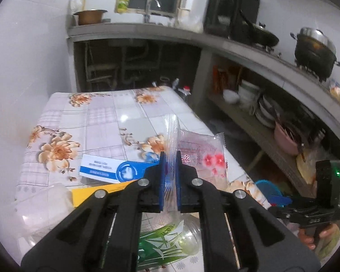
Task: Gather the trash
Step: 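Grasp the pink-printed clear bag with the left tool while the right tool reaches the brown paper bag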
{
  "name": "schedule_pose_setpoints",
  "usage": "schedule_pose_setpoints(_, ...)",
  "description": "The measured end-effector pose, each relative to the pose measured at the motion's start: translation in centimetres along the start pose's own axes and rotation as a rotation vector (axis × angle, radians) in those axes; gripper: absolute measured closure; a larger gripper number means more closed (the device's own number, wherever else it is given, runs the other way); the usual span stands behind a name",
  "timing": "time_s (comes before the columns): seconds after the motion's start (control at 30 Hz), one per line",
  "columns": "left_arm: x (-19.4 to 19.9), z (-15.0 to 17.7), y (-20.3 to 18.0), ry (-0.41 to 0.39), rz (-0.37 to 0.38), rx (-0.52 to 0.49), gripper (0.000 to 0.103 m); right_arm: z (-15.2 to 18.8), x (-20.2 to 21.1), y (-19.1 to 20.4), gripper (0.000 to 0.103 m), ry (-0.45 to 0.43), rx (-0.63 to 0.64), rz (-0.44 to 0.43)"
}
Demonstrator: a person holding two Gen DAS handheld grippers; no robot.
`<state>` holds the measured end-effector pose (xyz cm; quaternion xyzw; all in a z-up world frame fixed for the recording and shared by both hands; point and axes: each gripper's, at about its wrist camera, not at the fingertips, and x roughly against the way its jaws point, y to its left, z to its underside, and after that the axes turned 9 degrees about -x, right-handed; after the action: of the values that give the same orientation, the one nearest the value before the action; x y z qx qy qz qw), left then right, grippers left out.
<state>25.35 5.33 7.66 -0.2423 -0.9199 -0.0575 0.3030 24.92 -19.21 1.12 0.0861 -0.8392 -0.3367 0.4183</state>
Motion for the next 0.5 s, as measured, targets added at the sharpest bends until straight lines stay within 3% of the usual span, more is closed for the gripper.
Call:
schedule_pose_setpoints(0.2, 0.6, 0.6, 0.9, -0.008, -0.001, 0.056, 0.097, -1.9, -4.1, 3.3, 0.016, 0.048, 0.133, 0.053)
schedule_pose_setpoints(0.4, 0.7, 1.3, 1.8, -0.003, -0.003, 0.092, 0.097, -2.7, -8.7, 4.2, 0.016, 0.072, 0.264, 0.212)
schedule_pose_setpoints(0.43, 0.8, 1.4, 1.9, -0.002, -0.004, 0.093, 0.097, -2.7, -9.0, 4.1, 0.018, 0.075, 0.271, 0.220)
schedule_pose_setpoints(0.5, 0.8, 1.6, 2.1, 0.000, -0.009, 0.094, 0.097, -2.4, -9.6, 4.1, 0.031, 0.088, 0.300, 0.234)
